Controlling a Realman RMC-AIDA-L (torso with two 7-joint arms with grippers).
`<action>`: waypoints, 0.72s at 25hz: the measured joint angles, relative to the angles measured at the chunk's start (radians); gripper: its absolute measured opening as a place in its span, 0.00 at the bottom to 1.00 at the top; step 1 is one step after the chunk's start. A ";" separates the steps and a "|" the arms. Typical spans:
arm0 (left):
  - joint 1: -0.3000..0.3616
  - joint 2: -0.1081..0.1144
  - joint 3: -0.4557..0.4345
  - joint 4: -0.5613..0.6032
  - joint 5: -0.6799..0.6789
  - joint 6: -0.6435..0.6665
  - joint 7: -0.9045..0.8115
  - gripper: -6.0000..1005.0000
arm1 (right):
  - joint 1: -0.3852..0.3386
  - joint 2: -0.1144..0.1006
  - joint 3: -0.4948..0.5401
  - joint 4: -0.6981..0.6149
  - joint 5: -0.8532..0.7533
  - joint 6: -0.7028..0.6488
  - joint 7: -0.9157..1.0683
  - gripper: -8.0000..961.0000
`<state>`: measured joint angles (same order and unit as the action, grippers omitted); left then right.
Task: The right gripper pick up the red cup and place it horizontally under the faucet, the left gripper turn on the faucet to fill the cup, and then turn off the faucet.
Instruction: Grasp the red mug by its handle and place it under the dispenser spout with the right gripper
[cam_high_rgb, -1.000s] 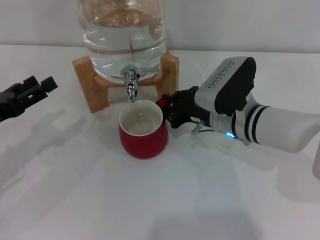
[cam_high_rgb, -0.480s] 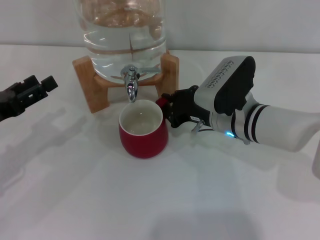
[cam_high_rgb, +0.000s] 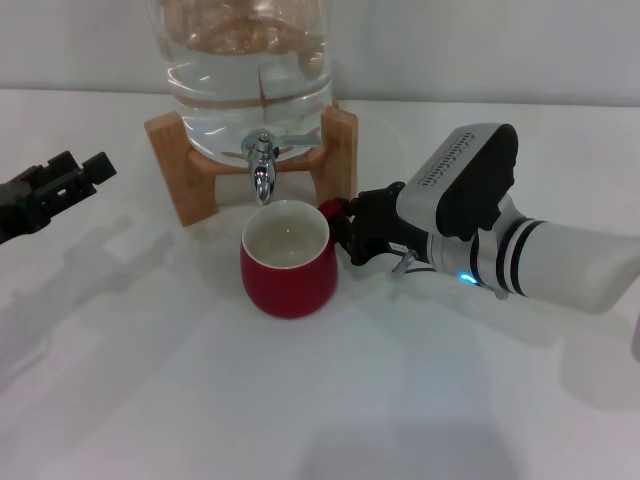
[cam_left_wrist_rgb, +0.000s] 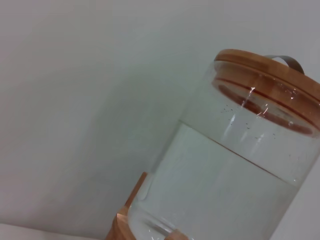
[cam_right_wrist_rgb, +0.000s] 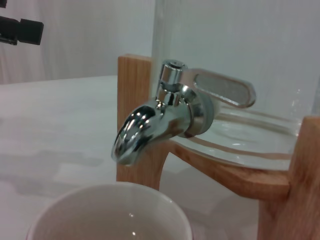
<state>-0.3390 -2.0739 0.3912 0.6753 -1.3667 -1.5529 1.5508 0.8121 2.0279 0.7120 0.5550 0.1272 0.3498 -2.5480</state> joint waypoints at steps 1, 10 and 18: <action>0.000 0.000 0.000 0.000 0.000 -0.001 0.000 0.89 | -0.001 0.000 0.000 0.000 0.000 0.000 0.000 0.17; 0.004 0.000 0.000 -0.002 0.000 -0.002 0.000 0.89 | -0.002 0.000 -0.013 0.011 -0.002 0.002 0.001 0.21; 0.008 0.000 0.001 0.000 0.000 -0.003 0.000 0.89 | -0.003 0.000 -0.009 0.015 -0.001 0.012 0.002 0.24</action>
<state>-0.3313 -2.0739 0.3922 0.6753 -1.3667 -1.5555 1.5508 0.8087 2.0280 0.7025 0.5697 0.1267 0.3615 -2.5461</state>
